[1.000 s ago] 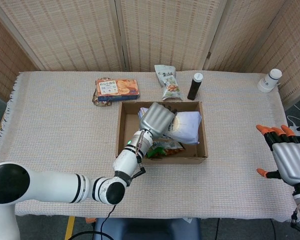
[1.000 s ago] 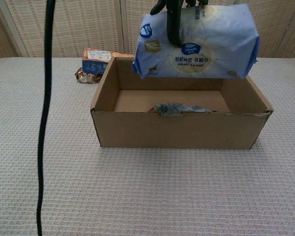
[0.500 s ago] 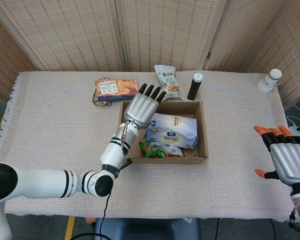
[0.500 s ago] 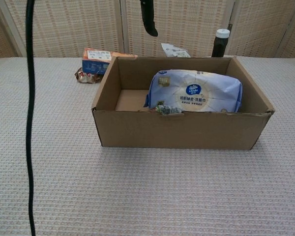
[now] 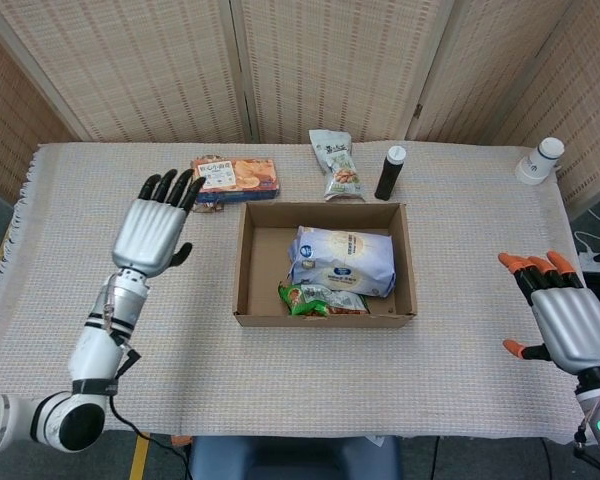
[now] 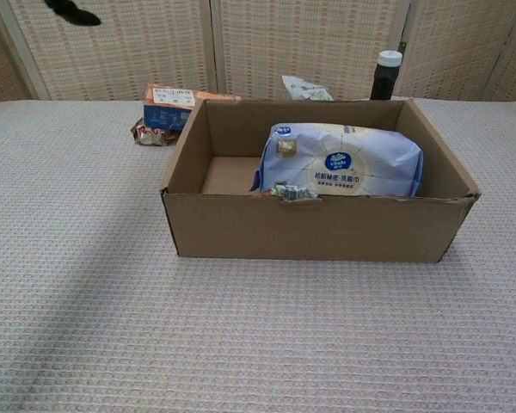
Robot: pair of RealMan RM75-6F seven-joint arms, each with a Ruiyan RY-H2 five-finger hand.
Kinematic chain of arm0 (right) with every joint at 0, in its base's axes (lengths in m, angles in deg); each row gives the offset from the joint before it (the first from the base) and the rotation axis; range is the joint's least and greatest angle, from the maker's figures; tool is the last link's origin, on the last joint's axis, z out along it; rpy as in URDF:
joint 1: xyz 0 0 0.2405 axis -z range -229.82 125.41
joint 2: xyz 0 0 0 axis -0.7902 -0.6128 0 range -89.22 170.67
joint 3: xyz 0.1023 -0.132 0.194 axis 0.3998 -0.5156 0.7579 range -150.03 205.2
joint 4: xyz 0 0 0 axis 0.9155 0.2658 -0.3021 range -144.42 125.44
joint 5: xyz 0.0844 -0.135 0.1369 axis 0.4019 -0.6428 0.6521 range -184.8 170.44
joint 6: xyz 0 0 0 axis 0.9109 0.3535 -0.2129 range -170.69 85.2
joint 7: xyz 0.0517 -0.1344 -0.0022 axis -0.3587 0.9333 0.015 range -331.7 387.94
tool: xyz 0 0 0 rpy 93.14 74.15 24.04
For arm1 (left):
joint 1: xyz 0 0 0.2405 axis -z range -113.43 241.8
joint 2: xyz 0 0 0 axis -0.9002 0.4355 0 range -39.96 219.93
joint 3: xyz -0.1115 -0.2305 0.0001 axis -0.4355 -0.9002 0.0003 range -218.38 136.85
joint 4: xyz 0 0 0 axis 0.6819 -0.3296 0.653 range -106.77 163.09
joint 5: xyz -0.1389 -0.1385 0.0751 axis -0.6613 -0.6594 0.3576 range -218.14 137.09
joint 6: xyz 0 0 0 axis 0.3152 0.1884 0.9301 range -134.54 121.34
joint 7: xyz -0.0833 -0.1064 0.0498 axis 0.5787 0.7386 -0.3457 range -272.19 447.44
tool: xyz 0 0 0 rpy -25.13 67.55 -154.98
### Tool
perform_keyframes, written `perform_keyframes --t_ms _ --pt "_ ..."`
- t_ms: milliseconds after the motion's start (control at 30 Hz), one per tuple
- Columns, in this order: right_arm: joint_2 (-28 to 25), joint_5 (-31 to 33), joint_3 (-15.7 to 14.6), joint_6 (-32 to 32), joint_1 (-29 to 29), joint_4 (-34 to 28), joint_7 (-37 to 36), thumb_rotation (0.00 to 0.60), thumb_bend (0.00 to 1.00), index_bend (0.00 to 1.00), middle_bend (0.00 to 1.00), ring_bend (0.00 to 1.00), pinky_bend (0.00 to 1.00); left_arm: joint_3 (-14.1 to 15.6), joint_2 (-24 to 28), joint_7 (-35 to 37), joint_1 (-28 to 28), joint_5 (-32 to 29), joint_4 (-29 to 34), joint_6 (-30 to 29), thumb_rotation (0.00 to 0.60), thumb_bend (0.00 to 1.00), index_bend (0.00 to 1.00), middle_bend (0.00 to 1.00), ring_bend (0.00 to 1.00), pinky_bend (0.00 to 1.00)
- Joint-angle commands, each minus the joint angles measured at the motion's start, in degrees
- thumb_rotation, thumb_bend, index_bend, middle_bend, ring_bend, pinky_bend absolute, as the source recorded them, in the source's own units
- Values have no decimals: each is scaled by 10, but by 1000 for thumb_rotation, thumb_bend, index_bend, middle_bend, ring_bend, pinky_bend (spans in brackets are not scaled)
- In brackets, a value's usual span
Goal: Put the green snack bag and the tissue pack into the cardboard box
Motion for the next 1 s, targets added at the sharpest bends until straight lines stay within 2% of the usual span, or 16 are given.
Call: perform_keyframes --t_ms 33,167,367,600,800,1000 --pt "5 -7 -2 8 5 0 4 600 65 90 112 0 0 115 56 194 -210 222 -5 -138 600 246 0 31 0 119" --pt "14 -12 -4 7 5 0 14 600 65 90 112 0 0 126 28 270 -292 273 -63 -176 600 240 19 83 9 150" --pt "24 -24 -10 6 8 0 23 600 66 90 112 0 0 135 -21 316 -363 287 -135 -149 600 239 32 96 18 157" --pt "31 -16 -8 3 3 0 34 600 66 90 112 0 0 125 -40 313 -395 323 -177 -124 600 241 32 96 18 157" --pt "43 -9 -12 -7 -3 0 51 600 66 90 112 0 0 116 -29 304 -413 357 -185 -109 600 240 32 97 19 157" --pt "51 -3 -10 -1 -4 0 60 600 65 90 112 0 0 105 -11 330 -425 356 -187 -64 600 240 32 99 19 158"
